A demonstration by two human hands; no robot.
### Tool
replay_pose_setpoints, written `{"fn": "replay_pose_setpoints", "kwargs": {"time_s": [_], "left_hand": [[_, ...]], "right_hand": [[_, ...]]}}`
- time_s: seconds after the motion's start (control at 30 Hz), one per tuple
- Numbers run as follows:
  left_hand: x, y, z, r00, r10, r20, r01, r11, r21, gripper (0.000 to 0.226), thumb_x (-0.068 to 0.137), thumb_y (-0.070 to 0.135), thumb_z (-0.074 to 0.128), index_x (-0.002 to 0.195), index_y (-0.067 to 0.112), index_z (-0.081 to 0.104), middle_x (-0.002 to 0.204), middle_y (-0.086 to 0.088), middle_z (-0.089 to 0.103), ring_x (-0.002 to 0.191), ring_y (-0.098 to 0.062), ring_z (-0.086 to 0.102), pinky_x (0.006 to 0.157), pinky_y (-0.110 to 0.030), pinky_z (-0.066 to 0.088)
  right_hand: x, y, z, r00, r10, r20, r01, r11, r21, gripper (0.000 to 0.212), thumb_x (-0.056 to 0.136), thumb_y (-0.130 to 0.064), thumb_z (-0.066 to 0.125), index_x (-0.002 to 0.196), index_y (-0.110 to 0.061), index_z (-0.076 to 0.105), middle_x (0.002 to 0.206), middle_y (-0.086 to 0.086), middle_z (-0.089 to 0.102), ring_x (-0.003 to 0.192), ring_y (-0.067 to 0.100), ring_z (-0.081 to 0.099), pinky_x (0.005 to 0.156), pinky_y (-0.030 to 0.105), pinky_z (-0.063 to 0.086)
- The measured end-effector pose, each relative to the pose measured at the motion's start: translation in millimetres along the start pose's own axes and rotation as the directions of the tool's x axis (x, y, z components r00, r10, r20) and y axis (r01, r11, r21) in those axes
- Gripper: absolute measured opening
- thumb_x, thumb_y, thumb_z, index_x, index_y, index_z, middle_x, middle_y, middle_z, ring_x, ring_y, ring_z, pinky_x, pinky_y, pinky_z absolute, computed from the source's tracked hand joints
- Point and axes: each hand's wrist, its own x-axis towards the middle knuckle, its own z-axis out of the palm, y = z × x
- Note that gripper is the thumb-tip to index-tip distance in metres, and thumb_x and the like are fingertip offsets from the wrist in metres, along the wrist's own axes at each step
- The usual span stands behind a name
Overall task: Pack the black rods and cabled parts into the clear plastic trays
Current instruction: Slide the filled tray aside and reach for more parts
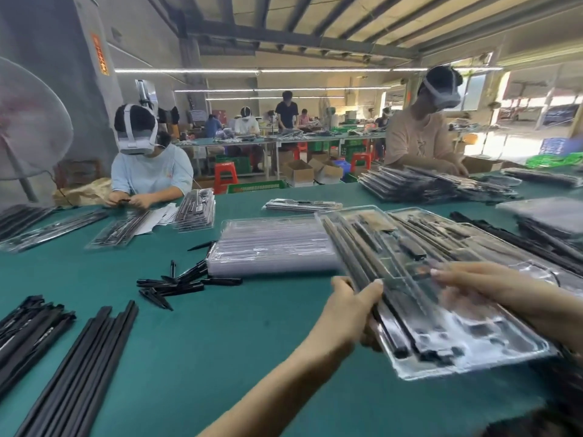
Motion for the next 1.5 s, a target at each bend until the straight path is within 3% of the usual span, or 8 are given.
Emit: {"fn": "replay_pose_setpoints", "kwargs": {"time_s": [0.1,0.2,0.37,0.57,0.7,0.87,1.07,1.5], "left_hand": [[45.3,26.0,42.7,0.999,0.042,0.034,-0.044,0.997,0.067,0.046,0.096,0.037,0.052,0.113,0.0,0.029,0.068,-0.013,0.058,0.043,-0.016,0.056,0.039,-0.021,0.043],[89.3,37.7,82.4,0.999,0.034,0.01,-0.035,0.994,0.107,0.069,0.094,0.043,0.051,0.133,-0.006,0.021,0.12,-0.028,0.055,0.097,-0.04,0.063,0.082,-0.041,0.055],[138.0,30.1,121.2,0.998,0.056,0.002,-0.055,0.968,0.244,0.079,0.092,0.051,0.049,0.142,-0.005,0.023,0.141,-0.02,0.042,0.128,-0.034,0.042,0.101,-0.034,0.036],[159.2,-3.3,139.3,0.999,-0.009,0.033,-0.004,0.932,0.362,0.079,0.095,0.047,0.047,0.147,-0.004,0.018,0.156,-0.022,0.016,0.146,-0.031,0.012,0.117,-0.035,0.018],[161.3,-8.5,145.9,0.997,0.016,0.08,-0.044,0.93,0.365,0.086,0.097,0.046,0.043,0.149,-0.003,-0.005,0.159,-0.017,0.004,0.146,-0.028,0.01,0.118,-0.032,0.016],[167.2,1.7,152.3,0.99,-0.004,0.141,-0.048,0.932,0.358,0.085,0.097,0.044,0.045,0.15,-0.001,-0.005,0.159,-0.016,0.005,0.146,-0.029,0.014,0.116,-0.034,0.021],[168.7,4.1,152.0,0.985,-0.035,0.172,-0.028,0.937,0.347,0.085,0.096,0.046,0.046,0.152,0.006,-0.006,0.158,-0.015,0.016,0.136,-0.033,0.035,0.107,-0.035,0.035],[174.7,0.3,147.7,0.979,-0.043,0.199,-0.045,0.909,0.414,0.089,0.095,0.051,0.046,0.151,0.003,-0.004,0.158,-0.018,0.01,0.145,-0.031,0.014,0.117,-0.046,0.02]], "right_hand": [[11.4,-27.7,-51.6,0.989,-0.034,-0.144,-0.005,0.965,-0.261,0.029,0.081,-0.023,0.062,0.096,0.002,0.066,0.053,0.005,0.063,0.037,0.009,0.054,0.035,0.014,0.04],[32.8,-38.9,-90.8,0.968,-0.054,-0.244,-0.09,0.834,-0.545,0.023,0.093,-0.025,0.055,0.094,-0.004,0.064,0.059,0.004,0.066,0.04,0.005,0.058,0.035,0.009,0.037],[79.4,-22.9,-133.4,0.919,-0.135,-0.371,-0.242,0.551,-0.798,0.037,0.102,-0.032,0.04,0.128,-0.009,0.054,0.122,0.016,0.063,0.107,0.03,0.063,0.077,0.025,0.052],[121.5,49.0,-155.2,0.919,-0.211,-0.334,-0.258,0.321,-0.911,0.039,0.103,-0.029,0.032,0.138,-0.015,0.045,0.116,0.018,0.056,0.103,0.029,0.056,0.088,0.033,0.043],[127.1,56.4,-167.8,0.908,-0.29,-0.302,-0.171,0.401,-0.9,0.04,0.102,-0.03,0.036,0.14,-0.026,0.045,0.093,0.005,0.045,0.083,0.022,0.048,0.081,0.032,0.039],[130.0,52.8,-188.3,0.922,-0.247,-0.297,-0.19,0.379,-0.906,0.038,0.102,-0.024,0.038,0.14,-0.026,0.046,0.129,0.016,0.056,0.114,0.03,0.056,0.101,0.036,0.038],[128.2,72.1,-186.2,0.883,-0.28,-0.377,-0.239,0.423,-0.874,0.038,0.102,-0.024,0.034,0.138,-0.024,0.049,0.119,0.024,0.056,0.099,0.034,0.059,0.091,0.039,0.043],[129.1,75.3,-179.0,0.876,-0.256,-0.408,-0.275,0.429,-0.86,0.039,0.102,-0.016,0.03,0.139,-0.013,0.042,0.117,0.028,0.057,0.102,0.035,0.057,0.083,0.041,0.041]]}}
